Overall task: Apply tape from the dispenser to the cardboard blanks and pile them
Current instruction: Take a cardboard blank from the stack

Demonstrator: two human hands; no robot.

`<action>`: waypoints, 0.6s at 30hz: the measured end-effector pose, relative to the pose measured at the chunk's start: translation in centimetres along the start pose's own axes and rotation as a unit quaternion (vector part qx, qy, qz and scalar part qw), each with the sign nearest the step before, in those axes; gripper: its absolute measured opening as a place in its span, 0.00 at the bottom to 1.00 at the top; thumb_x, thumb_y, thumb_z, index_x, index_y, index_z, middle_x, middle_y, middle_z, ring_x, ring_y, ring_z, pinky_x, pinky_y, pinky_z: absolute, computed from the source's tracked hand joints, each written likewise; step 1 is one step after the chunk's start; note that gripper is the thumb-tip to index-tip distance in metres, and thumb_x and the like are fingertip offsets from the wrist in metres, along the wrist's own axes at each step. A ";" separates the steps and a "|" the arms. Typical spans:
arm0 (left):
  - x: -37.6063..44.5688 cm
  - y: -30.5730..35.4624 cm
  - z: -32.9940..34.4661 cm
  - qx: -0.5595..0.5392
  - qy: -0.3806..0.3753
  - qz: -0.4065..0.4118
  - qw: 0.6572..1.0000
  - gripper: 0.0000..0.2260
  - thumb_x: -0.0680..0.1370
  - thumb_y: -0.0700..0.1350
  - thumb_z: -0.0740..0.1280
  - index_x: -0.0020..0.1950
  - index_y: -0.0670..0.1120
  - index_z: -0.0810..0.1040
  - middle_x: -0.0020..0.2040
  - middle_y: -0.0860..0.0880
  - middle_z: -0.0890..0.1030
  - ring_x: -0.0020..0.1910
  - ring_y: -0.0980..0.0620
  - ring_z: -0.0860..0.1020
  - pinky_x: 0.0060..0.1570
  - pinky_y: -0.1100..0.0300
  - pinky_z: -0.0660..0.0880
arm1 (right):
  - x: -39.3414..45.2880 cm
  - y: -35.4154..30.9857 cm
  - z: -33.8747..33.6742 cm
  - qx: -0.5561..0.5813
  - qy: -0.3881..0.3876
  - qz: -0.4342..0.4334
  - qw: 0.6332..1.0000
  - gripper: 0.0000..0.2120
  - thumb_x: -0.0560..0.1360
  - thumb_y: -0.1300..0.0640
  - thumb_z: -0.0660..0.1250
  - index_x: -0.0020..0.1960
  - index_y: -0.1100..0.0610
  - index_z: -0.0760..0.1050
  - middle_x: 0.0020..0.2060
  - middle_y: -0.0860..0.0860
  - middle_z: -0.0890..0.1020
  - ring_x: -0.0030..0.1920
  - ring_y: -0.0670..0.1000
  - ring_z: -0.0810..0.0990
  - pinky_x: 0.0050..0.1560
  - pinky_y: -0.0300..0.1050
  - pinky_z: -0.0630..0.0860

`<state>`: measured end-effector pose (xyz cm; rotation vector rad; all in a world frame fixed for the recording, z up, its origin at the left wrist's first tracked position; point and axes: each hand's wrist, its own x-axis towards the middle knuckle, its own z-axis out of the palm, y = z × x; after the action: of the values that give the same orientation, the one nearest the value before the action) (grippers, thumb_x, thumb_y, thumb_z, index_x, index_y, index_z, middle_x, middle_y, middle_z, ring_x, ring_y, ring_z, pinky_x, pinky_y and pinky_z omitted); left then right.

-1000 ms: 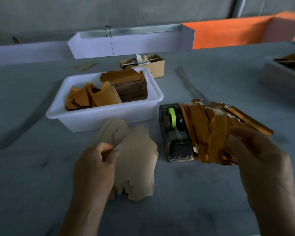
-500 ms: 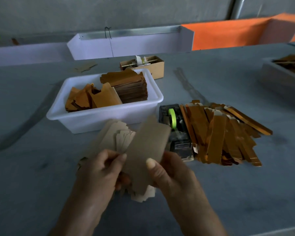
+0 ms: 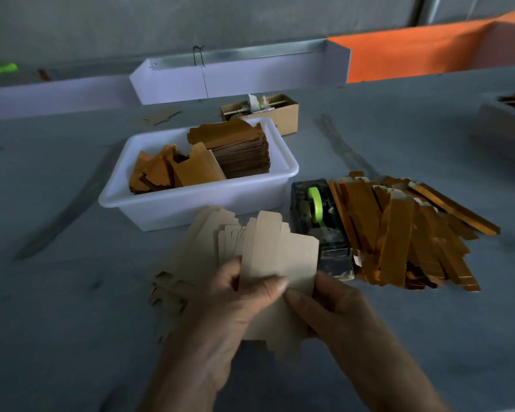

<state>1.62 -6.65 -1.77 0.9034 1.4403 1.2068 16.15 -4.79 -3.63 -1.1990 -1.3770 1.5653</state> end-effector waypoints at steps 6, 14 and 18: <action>0.0 -0.8 1.5 0.051 0.064 0.042 0.996 0.10 0.68 0.47 0.77 0.44 0.60 0.82 0.36 0.56 0.84 0.34 0.61 0.82 0.34 0.66 0.74 | -0.3 -0.4 -0.3 -0.167 0.124 -0.057 0.976 0.09 0.67 0.47 0.70 0.46 0.46 0.75 0.37 0.42 0.81 0.39 0.37 0.78 0.34 0.31 0.74; -0.4 -0.6 2.0 0.047 0.082 0.034 0.995 0.08 0.69 0.48 0.74 0.42 0.62 0.82 0.36 0.53 0.85 0.35 0.55 0.83 0.34 0.57 0.78 | -1.0 -0.7 -0.1 -0.232 0.196 -0.140 0.942 0.08 0.66 0.48 0.70 0.41 0.44 0.71 0.32 0.41 0.79 0.40 0.34 0.76 0.35 0.28 0.72; -0.6 -0.3 2.6 0.072 0.100 0.048 0.991 0.05 0.67 0.51 0.74 0.41 0.57 0.82 0.34 0.49 0.84 0.35 0.49 0.83 0.35 0.48 0.81 | -1.5 -0.7 1.0 -0.256 0.173 -0.188 0.932 0.13 0.68 0.53 0.72 0.39 0.42 0.67 0.31 0.41 0.76 0.42 0.33 0.76 0.34 0.24 0.70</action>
<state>4.33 -6.70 -1.87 0.9804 1.6773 1.3069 15.58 -6.36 -2.66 -1.3266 -1.6990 0.7033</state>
